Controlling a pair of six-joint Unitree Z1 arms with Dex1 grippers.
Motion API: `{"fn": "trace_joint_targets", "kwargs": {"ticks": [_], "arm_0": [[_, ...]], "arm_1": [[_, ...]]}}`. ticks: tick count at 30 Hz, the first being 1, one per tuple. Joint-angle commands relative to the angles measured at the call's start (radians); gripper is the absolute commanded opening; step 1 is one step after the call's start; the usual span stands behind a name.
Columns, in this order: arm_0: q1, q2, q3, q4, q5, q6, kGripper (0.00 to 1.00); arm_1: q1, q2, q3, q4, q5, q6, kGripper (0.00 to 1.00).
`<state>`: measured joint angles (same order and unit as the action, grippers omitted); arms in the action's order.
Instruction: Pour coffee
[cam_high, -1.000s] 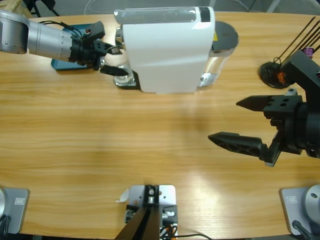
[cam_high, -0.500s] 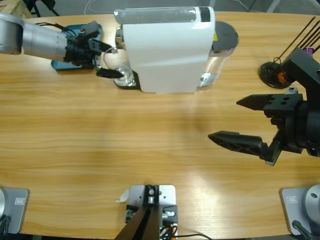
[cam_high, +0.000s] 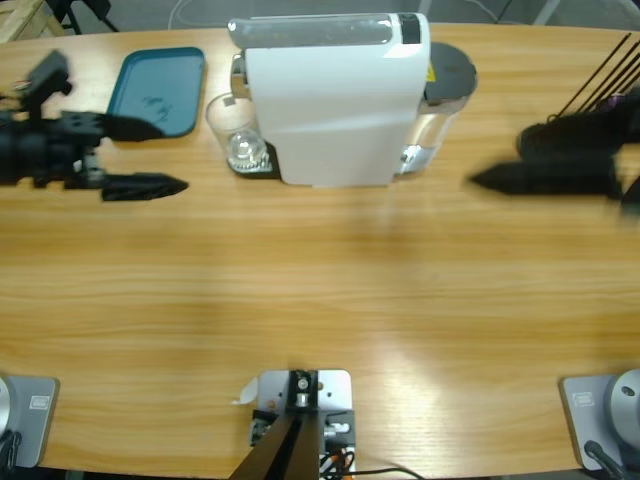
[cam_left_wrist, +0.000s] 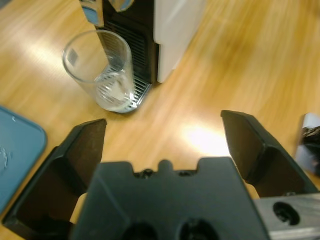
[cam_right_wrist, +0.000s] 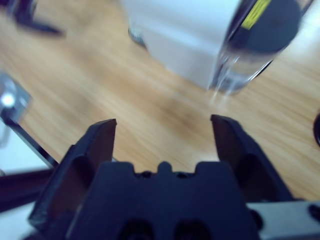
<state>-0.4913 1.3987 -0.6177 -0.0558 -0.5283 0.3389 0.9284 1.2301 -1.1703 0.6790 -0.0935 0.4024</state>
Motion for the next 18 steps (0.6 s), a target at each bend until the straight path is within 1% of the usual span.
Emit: {"fn": "trace_joint_targets", "kwargs": {"ticks": [1, 4, 6, 8, 10, 12, 14, 18], "arm_0": [[-0.059, -0.295, 0.082, 0.133, 0.365, -0.140, 1.000], [-0.059, -0.306, 0.056, 0.147, 0.432, -0.170, 1.000], [-0.067, -0.315, 0.037, 0.190, 0.462, -0.204, 1.000], [-0.073, -0.332, 0.042, 0.206, 0.465, -0.238, 1.000], [-0.086, -0.325, 0.041, 0.215, 0.463, -0.240, 1.000], [-0.116, -0.294, 0.029, 0.208, 0.458, -0.225, 1.000], [-0.124, -0.264, 0.024, 0.191, 0.449, -0.186, 1.000], [-0.124, -0.226, 0.024, 0.158, 0.447, -0.166, 1.000]], "arm_1": [[-0.252, 0.241, -0.359, 0.057, 0.080, 0.008, 0.000], [-0.292, 0.378, -0.541, 0.134, 0.094, -0.020, 0.000], [-0.311, 0.440, -0.611, 0.170, 0.109, -0.041, 0.000], [-0.321, 0.497, -0.678, 0.237, 0.122, -0.062, 0.000], [-0.323, 0.554, -0.736, 0.314, 0.140, -0.078, 0.000], [-0.324, 0.597, -0.776, 0.372, 0.134, -0.086, 0.000], [-0.324, 0.622, -0.796, 0.396, 0.129, -0.088, 0.000], [-0.328, 0.664, -0.829, 0.396, 0.152, -0.089, 0.000]]}}
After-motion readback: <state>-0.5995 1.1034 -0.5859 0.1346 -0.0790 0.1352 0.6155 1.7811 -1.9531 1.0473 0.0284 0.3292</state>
